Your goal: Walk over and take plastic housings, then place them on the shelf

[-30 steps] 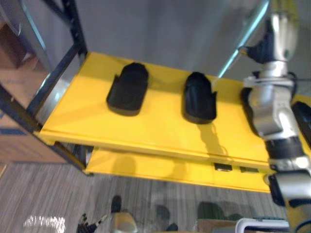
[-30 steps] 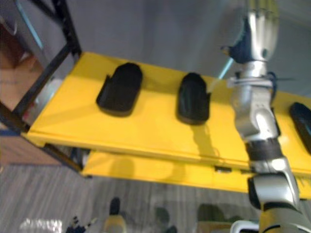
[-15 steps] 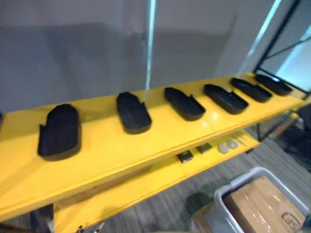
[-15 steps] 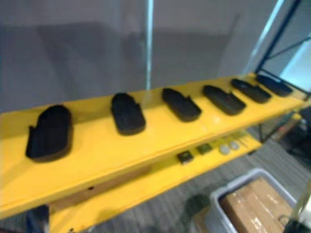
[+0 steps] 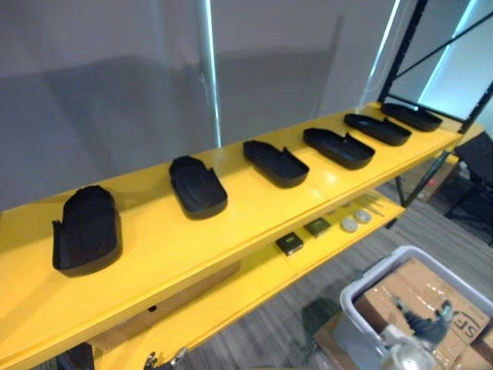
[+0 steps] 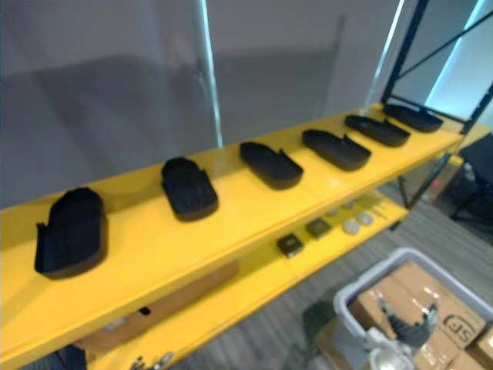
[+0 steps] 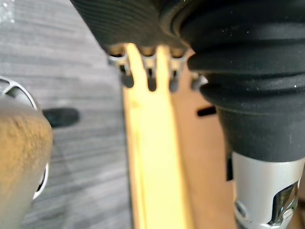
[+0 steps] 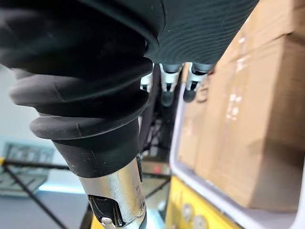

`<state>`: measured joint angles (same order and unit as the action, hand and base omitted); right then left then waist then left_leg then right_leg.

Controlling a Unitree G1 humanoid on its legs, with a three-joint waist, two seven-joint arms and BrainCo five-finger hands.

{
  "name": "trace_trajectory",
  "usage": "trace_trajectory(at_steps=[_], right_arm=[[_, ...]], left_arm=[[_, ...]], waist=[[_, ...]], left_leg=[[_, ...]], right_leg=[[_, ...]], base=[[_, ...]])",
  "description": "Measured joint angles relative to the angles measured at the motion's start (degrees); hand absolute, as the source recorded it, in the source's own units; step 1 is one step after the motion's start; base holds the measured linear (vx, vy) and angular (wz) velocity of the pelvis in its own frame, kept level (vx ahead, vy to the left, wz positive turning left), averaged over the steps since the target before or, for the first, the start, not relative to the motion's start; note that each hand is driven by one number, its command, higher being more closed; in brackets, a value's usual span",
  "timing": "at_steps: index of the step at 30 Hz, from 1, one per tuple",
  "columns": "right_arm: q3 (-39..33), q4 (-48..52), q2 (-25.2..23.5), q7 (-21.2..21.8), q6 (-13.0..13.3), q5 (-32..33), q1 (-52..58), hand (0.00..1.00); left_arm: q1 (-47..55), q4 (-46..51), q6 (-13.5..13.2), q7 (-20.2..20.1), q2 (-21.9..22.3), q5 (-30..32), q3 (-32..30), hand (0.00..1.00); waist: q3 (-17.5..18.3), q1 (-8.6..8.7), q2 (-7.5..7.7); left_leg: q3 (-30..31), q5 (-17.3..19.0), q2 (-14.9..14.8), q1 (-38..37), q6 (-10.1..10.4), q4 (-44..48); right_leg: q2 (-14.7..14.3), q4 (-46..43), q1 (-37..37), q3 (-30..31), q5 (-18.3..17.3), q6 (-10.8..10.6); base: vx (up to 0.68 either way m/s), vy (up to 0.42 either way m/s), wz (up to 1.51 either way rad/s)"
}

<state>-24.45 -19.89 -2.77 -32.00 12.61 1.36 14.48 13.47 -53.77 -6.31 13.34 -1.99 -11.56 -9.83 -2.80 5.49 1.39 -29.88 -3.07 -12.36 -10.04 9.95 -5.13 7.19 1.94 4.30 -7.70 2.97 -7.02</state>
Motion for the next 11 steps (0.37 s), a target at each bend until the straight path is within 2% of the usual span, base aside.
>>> trace_trajectory(at_steps=[5, 6, 9, 11], right_arm=[[4.42, -5.06, 1.62, 6.47, 1.44, -0.05, -0.26, 0.0], [5.97, -6.29, 1.87, 8.68, 2.45, -0.71, -0.25, 0.0], [10.04, -9.05, 2.8, 12.73, 4.64, -5.82, -0.23, 0.0], [12.31, -10.61, 3.54, 14.97, 5.12, -7.46, -0.34, 0.0]], left_arm=[[-0.65, -0.45, 1.25, -0.26, -0.28, -1.58, 0.71, 0.0], [-0.8, -0.5, 1.37, -0.61, -0.7, -1.54, 1.59, 0.0], [-1.46, -1.31, 1.41, -1.14, -1.02, -1.4, 2.13, 0.0], [-1.73, -1.53, 1.46, -1.19, -1.03, -1.14, 2.16, 0.0]], waist=[[-1.05, -0.06, -0.73], [-1.09, -0.08, -0.84], [-1.37, -0.16, -1.03], [-1.44, -0.26, -1.13]], left_leg=[[-0.37, 0.47, 0.02, -2.05, 0.57, 0.02], [-0.4, 0.57, 0.03, -2.0, 0.59, 0.03], [-0.39, 0.63, 0.02, -1.99, 0.63, 0.03], [-0.36, 0.63, 0.02, -1.99, 0.63, 0.03]], right_leg=[[-0.05, 0.44, 1.85, -0.01, 0.2, -0.15], [-0.06, 0.61, 1.81, -0.02, 0.19, -0.16], [-0.08, 0.65, 1.82, -0.07, 0.04, -0.2], [-0.08, 0.64, 1.84, -0.15, 0.0, -0.23]], base=[[0.1, 0.017, -0.03], [0.06, 0.003, -0.02], [0.04, -0.001, 0.0], [0.0, 0.0, 0.0]])
